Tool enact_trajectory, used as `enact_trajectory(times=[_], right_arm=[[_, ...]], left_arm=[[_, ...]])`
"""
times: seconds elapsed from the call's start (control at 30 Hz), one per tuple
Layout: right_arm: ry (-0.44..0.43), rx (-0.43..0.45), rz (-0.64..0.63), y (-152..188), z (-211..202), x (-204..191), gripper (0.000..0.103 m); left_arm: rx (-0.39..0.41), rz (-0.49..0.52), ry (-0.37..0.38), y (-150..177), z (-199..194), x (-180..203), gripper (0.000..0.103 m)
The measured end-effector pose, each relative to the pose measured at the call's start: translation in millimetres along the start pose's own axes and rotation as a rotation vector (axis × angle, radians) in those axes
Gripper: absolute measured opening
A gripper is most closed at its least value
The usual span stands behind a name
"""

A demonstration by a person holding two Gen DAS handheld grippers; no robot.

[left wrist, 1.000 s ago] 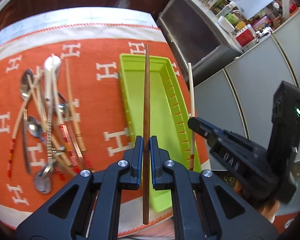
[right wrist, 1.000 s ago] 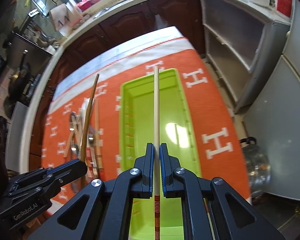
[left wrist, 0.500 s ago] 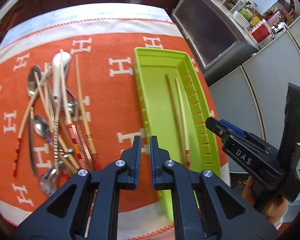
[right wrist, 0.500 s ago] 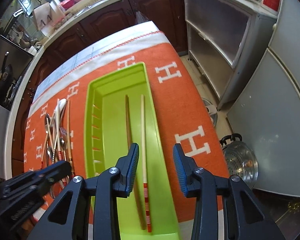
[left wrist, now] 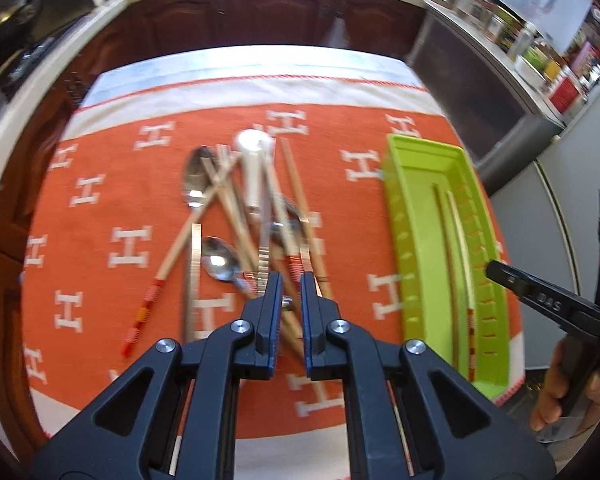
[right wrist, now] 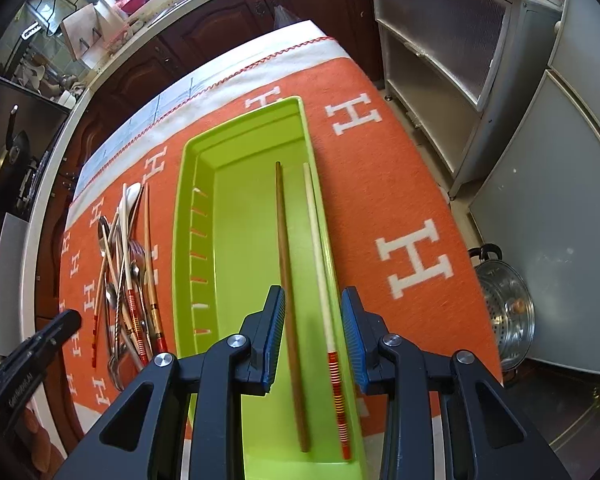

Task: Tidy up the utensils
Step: 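Return both tools to the pile and grasp another red-tipped chopstick with the right tool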

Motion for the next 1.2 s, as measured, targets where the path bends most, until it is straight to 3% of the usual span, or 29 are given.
enact_trajectory(times=[0.1,0.3,0.47,0.63,0.9,1.2], right_arm=[[-0.002,-0.008,-0.009,4,0,-8,0.030],[0.027,0.021,0.008,9,-5,-14,0.031],[0.054,0.068,0.019,8,-22,-12,0.034],[0.019,0.092,0.001,9,-41,-24,0.036],[-0.044,0.116,-0.135,15,-63,-85,0.036],[-0.141,0.063,-0.291,18,-38,-169,0.036]], left_arm=[[0.025,-0.008,-0.044,2,-6,-15,0.007],[0.031,-0.049,-0.066,12,-16,-40,0.027],[0.046,-0.087,-0.073,15,-18,-55,0.028],[0.080,-0.089,-0.090,19,-24,-64,0.030],[0.103,-0.090,-0.055,19,-36,-83,0.030],[0.025,-0.134,-0.012,24,-27,-110,0.030]])
Point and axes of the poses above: each gripper's, at about its wrist camera, not at the fingertips, and z roughly the way its jaws point, x to its right, y to its underside, the point moved 4 cm from there along z, roughly the way its jaws point, and after that the axes turned 2 degrees about -y, right-handed, at the moved point
